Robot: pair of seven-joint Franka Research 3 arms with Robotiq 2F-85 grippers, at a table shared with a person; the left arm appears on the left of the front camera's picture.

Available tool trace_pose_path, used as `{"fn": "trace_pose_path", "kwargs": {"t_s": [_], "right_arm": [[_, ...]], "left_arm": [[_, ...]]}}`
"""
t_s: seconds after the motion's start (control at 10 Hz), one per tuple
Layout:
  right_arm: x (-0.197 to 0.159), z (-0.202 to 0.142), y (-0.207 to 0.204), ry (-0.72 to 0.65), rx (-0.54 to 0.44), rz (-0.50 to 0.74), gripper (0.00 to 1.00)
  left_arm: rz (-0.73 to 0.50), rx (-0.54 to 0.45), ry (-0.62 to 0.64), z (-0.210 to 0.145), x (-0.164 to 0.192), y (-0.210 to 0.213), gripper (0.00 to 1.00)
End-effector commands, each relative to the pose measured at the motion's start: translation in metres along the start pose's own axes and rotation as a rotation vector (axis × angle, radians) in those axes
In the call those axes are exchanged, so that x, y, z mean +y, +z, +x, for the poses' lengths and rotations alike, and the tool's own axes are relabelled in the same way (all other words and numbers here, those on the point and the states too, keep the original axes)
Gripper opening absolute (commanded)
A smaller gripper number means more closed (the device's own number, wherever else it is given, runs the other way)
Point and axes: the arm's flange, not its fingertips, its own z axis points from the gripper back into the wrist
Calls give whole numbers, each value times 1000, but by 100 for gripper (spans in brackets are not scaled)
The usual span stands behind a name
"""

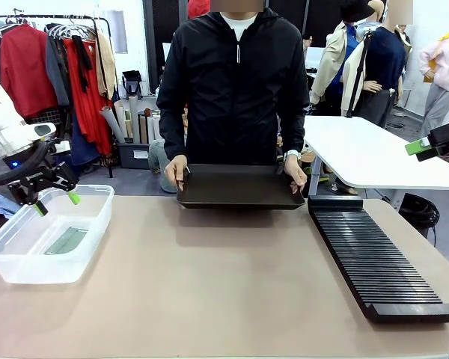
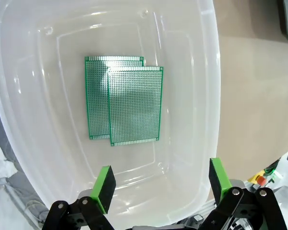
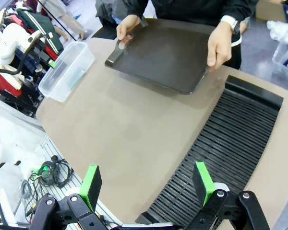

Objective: Sort PCBs into racks and boxes based on the side picked up.
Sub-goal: If the short side of the Blank PCB is picked up, insert it into the PCB Rack ; if the long side is picked up, place it in the Organizing box.

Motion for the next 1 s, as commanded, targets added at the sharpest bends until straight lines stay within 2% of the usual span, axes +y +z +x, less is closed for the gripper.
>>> {"fn": "trace_pose_path", "kwargs": {"t_s": [0.0,0.2,0.5,0.6,0.8,0.9], "right_arm": [[0,0,-1,3,-16,-2,100],[0,0,-1,3,-16,-2,100],[0,0,-1,3,-16,-2,100],[0,0,-1,3,-16,-2,100],[0,0,-1,3,-16,-2,100],[0,0,-1,3,-16,-2,100]], "left_arm": [[-62,-49,-10,0,-1,11,100],[-268,-104,-191,-5,-13,34,100],[-498,-244,-291,-9,-20,57,100],[-536,-264,-302,-7,-25,62,100],[-637,-309,-407,-1,-35,68,100],[-644,-329,-450,2,-41,70,100]]}}
